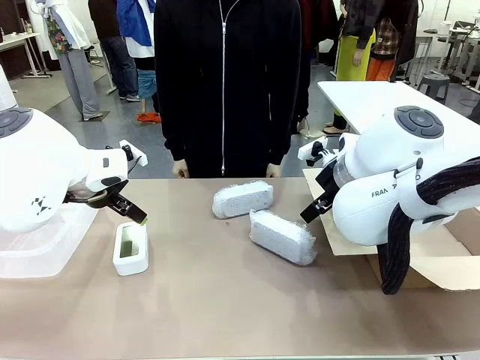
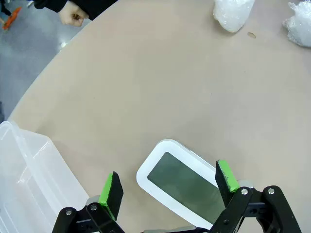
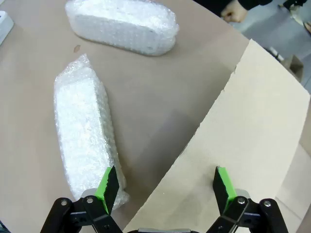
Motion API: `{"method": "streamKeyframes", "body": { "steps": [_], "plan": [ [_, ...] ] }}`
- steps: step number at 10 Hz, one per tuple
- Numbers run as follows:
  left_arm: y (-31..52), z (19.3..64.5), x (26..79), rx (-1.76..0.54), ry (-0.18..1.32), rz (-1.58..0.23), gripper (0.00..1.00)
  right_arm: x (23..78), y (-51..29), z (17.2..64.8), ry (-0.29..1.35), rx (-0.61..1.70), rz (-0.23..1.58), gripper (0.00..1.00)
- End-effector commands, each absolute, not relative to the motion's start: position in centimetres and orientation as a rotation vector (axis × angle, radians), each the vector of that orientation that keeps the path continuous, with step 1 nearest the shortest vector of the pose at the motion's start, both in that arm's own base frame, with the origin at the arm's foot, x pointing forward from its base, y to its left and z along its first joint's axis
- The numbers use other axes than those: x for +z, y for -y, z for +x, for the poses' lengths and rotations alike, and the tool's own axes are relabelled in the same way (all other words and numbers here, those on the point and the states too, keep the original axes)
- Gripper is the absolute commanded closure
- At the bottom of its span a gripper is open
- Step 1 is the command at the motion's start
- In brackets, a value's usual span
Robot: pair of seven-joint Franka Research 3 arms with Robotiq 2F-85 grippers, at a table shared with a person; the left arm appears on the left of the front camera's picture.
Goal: Separate and place wrapped and unwrapped clocks.
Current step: Pick up the Digital clock indicated by the person.
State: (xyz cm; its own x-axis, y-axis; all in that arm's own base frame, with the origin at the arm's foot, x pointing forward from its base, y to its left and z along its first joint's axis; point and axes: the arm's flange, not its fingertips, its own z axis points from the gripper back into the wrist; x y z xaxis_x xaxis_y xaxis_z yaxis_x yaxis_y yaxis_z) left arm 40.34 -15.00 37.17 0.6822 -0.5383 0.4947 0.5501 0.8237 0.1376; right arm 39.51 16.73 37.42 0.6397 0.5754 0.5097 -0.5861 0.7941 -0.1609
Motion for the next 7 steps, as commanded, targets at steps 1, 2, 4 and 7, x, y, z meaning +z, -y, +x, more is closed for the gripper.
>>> {"method": "streamKeyframes", "body": {
  "steps": [1, 2, 4, 7],
  "plan": [
    [14.99, 40.34, 37.17, -0.61, 0.548, -0.023, 0.0, 37.42, -16.72, 39.51, 0.574, 0.662, 0.02, 0.0],
    [14.99, 40.34, 37.17, -0.61, 0.548, -0.023, 0.0, 37.42, -16.72, 39.51, 0.574, 0.662, 0.02, 0.0],
    [14.99, 40.34, 37.17, -0.61, 0.548, -0.023, 0.0, 37.42, -16.72, 39.51, 0.574, 0.662, 0.02, 0.0],
    [14.99, 40.34, 37.17, -0.61, 0.548, -0.023, 0.0, 37.42, -16.72, 39.51, 0.574, 0.662, 0.02, 0.0]
  ]
}}
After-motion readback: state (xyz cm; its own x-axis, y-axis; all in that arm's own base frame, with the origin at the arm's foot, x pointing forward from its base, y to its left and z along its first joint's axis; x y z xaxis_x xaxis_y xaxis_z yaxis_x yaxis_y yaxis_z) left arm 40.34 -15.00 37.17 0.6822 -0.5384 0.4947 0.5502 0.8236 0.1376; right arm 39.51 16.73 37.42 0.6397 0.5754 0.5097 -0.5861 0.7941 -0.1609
